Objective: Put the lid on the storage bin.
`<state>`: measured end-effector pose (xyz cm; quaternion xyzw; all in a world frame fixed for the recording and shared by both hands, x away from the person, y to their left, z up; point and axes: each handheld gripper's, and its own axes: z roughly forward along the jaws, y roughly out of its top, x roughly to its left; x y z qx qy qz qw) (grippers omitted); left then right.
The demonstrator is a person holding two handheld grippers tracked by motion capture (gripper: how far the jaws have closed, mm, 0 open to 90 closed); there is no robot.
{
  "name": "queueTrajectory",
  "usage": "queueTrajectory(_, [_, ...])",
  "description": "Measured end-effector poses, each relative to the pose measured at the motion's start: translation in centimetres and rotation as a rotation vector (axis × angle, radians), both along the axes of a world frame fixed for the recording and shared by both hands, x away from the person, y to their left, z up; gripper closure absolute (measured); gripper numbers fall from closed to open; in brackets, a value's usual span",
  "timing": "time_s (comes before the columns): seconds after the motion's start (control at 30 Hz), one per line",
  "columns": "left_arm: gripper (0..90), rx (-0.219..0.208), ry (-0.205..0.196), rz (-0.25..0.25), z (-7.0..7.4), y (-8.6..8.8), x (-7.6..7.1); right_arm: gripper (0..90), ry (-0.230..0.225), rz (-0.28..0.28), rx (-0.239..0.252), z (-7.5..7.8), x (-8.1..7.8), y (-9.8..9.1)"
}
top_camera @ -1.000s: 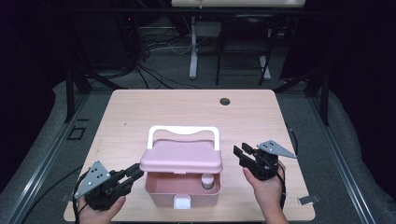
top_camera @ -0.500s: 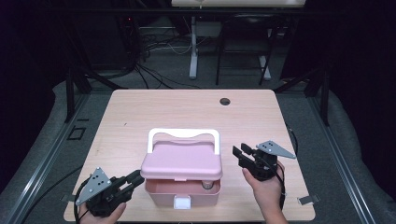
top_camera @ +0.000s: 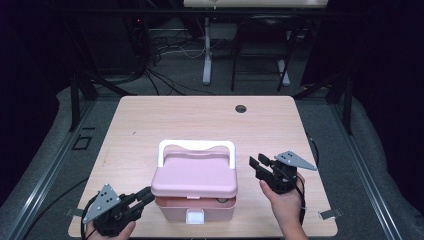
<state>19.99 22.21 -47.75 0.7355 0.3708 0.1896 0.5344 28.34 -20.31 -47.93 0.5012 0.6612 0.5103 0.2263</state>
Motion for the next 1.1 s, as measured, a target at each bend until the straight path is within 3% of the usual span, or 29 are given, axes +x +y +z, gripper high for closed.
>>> queueTrajectory(0.67, [76.2,0.003,0.021,-0.003,-1.0,0.2,-0.3,60.6,0.004,-0.006,0.003,-0.2,0.0,-0.2])
queueTrajectory(1.1, [76.3,0.034,0.039,-0.002,-1.5,0.4,-0.5,60.5,0.004,-0.006,0.006,-0.3,0.0,-0.2])
